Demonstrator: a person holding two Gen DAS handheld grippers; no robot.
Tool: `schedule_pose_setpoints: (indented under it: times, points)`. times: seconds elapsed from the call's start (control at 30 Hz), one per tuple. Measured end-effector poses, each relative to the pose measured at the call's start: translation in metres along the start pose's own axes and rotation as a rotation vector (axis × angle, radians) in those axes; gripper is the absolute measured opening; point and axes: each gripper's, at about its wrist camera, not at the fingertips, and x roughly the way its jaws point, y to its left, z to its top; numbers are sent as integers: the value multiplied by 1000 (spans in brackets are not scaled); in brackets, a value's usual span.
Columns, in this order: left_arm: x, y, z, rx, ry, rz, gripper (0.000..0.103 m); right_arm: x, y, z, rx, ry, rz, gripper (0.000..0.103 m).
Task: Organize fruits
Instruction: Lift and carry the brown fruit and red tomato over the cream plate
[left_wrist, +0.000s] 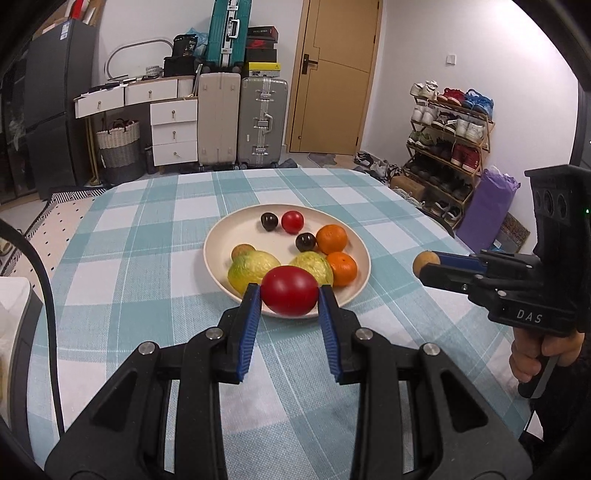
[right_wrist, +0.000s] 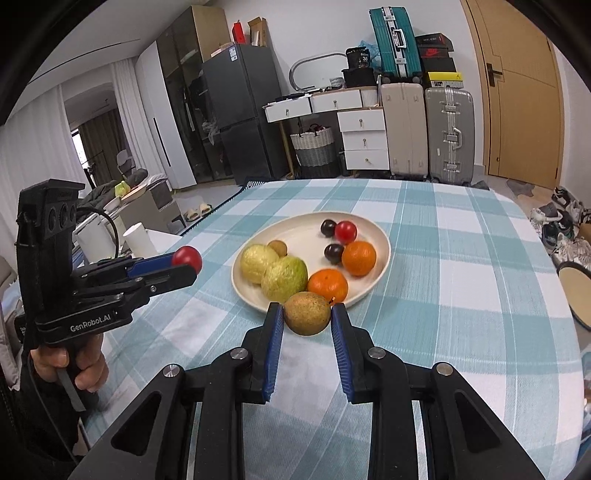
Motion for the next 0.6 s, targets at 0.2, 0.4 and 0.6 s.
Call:
schedule_pose_setpoints:
  times: [0.2,0.4,0.6]
  points:
    - [13,3,16,4,-17,19,29,11,-7,19,-2,-20,1,27]
    - [28,6,28,0,-23,22,29,23,-16,36,6,-28,-5,27]
    - [53,11,41,-4,-9,22,29,39,-28,47,33,-23,-8,27]
